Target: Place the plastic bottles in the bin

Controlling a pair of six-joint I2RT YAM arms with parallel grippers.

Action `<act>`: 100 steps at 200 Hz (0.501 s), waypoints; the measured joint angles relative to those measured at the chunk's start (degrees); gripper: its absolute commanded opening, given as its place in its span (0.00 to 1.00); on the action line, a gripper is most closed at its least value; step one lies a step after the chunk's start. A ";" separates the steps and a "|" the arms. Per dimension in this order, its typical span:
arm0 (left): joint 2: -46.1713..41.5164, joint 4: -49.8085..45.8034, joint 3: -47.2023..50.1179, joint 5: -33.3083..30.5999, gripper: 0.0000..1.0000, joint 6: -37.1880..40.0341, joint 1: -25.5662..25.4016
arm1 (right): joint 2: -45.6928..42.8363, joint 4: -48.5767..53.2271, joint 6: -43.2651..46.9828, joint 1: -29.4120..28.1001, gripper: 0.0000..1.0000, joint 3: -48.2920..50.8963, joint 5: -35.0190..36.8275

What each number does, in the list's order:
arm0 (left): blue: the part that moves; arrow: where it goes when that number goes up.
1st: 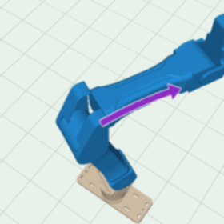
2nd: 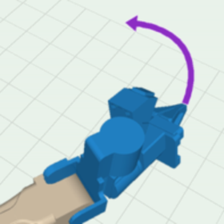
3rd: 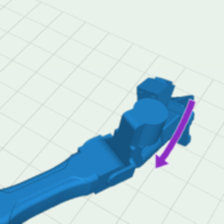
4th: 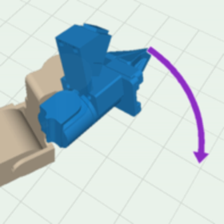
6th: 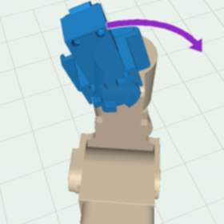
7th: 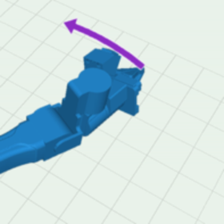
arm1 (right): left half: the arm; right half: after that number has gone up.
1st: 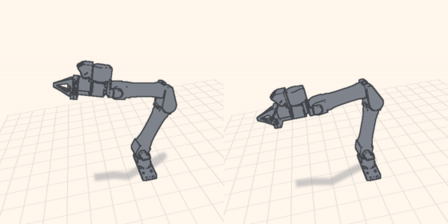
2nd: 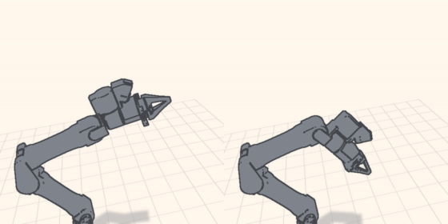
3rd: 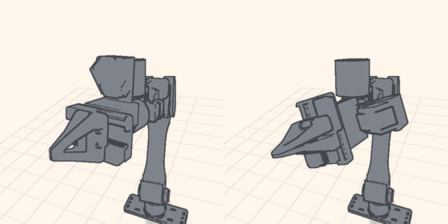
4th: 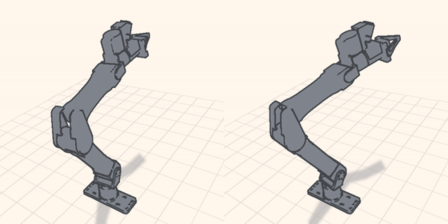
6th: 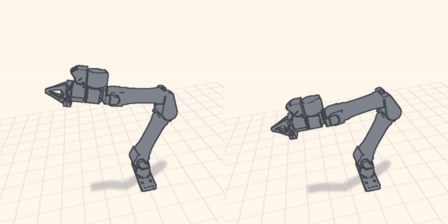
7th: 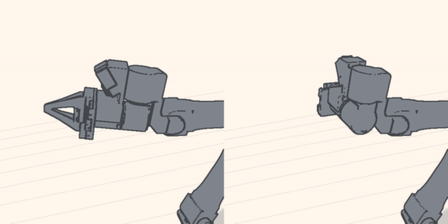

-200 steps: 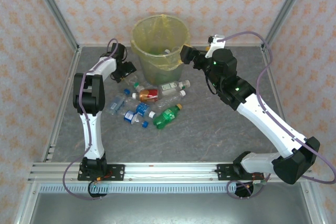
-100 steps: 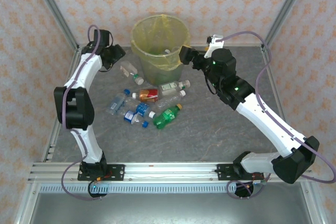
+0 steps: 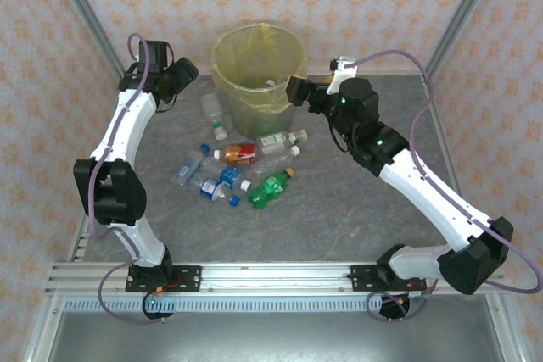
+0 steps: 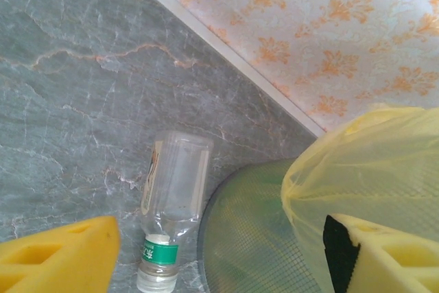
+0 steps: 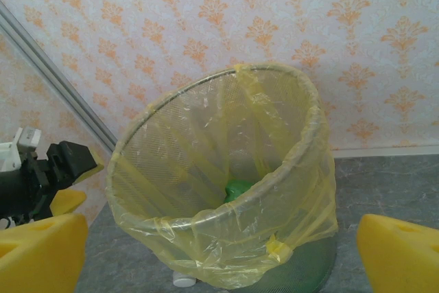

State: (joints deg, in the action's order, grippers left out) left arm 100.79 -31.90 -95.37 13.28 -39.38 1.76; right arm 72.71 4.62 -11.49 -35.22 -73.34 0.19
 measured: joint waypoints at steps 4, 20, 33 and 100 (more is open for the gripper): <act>0.31 0.09 0.22 0.00 0.81 0.13 0.00 | 0.00 0.02 0.09 0.00 1.00 0.00 0.00; 2.29 0.26 0.37 -0.04 0.82 0.39 0.00 | 0.00 0.02 0.20 0.00 1.00 0.02 0.02; 4.81 0.02 0.11 -0.76 0.82 0.90 -0.26 | 0.00 0.02 0.33 0.00 1.00 0.02 0.02; 20.74 -3.72 -6.45 -4.39 0.81 4.39 -3.74 | 0.20 0.09 1.22 0.00 1.00 -0.17 0.48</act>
State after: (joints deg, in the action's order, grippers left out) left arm 121.54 -35.62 -101.82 8.88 -34.98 -1.98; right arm 72.90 4.71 -10.26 -35.22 -73.52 0.67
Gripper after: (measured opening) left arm 0.807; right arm 0.997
